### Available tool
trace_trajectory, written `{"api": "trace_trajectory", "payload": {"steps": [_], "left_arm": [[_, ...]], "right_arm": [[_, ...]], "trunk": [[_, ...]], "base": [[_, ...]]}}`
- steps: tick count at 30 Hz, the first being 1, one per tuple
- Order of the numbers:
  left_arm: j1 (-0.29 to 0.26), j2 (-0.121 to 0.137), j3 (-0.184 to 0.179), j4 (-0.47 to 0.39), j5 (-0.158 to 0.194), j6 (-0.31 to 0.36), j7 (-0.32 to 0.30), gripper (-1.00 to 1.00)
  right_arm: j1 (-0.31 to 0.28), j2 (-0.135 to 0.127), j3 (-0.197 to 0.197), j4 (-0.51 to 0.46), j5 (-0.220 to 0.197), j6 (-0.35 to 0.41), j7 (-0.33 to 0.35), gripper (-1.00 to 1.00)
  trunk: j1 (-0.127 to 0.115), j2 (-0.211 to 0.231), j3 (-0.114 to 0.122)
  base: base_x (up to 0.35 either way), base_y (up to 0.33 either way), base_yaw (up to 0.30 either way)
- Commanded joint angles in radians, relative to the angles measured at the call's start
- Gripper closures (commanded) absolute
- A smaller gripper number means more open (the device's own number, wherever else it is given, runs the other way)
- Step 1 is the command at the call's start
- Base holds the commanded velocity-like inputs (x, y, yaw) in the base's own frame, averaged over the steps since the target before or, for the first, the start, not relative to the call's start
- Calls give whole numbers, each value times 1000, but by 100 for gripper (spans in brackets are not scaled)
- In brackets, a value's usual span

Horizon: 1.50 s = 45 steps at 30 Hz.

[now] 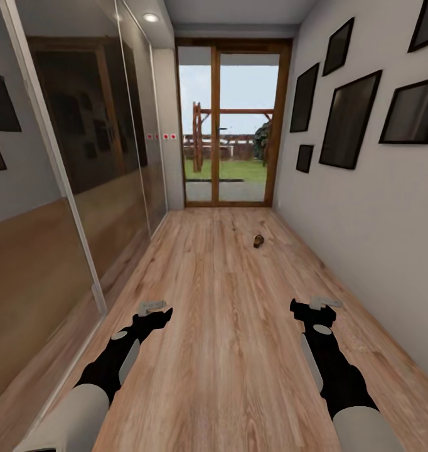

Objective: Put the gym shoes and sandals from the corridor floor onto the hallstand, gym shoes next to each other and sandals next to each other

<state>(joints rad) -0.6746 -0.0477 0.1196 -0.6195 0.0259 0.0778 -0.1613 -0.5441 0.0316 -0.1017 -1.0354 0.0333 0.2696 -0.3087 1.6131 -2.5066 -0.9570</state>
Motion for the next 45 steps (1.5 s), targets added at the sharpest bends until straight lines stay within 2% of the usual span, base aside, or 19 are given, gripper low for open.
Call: {"api": "trace_trajectory", "payload": {"steps": [1,14,30,45], "left_arm": [[0,-1,8,-2,3,8,-9,-100],[0,-1,8,-2,2,8,-9,-100],[0,-1,8,-2,3,8,-9,-100],[0,-1,8,-2,2,8,-9,-100]], "right_arm": [[0,1,-1,-2,4,7,-1,-100],[0,1,-1,-2,4,7,0,-100],[0,1,-1,-2,4,7,-1,-100],[0,1,-1,-2,4,7,-1,-100]], "trunk": [[0,0,-1],[0,0,-1],[0,0,-1],[0,0,-1]], "base": [[347,0,0],[347,0,-24],[347,0,-230],[347,0,-21]]}}
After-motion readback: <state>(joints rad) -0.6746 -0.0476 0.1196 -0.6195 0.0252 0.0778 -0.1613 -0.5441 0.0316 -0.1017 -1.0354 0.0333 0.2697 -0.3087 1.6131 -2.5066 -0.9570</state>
